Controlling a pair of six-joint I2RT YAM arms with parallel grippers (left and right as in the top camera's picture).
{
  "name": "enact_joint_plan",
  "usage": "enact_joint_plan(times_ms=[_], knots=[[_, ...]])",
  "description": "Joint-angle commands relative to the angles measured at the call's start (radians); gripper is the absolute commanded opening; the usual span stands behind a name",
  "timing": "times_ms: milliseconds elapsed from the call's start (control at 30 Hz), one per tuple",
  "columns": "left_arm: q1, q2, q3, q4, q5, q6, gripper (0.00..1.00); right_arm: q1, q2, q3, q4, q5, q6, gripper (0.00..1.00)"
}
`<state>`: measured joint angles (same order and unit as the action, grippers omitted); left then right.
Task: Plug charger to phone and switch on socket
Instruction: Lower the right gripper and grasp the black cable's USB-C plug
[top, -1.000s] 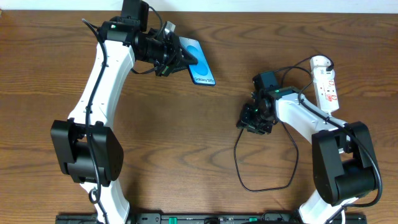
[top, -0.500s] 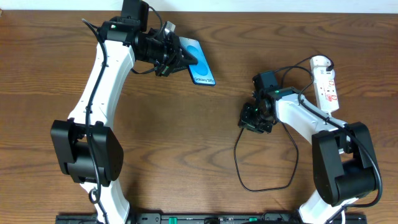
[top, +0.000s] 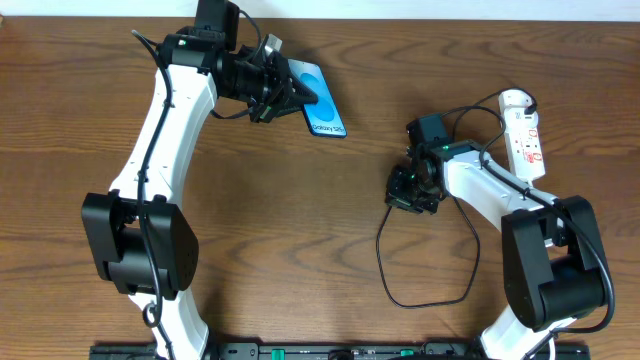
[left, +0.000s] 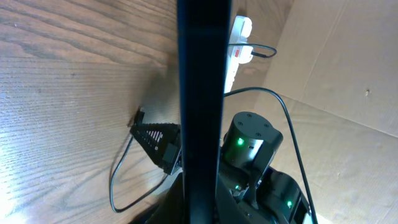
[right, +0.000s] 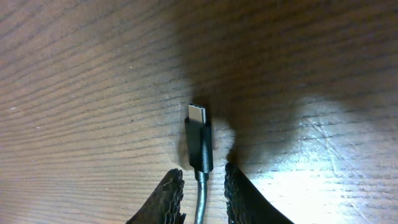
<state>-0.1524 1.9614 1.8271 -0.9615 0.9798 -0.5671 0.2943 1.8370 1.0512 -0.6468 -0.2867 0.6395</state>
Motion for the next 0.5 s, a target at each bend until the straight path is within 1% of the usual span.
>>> enact_joint_plan(times_ms=[0, 467], knots=[[0.005, -0.03, 0.01, 0.002, 0.017, 0.024, 0.07, 0.016, 0.026, -0.02, 0.006, 0.034, 0.0, 0.21], [0.005, -0.03, 0.01, 0.002, 0.018, 0.024, 0.07, 0.017, 0.029, -0.02, 0.015, 0.034, -0.002, 0.09]])
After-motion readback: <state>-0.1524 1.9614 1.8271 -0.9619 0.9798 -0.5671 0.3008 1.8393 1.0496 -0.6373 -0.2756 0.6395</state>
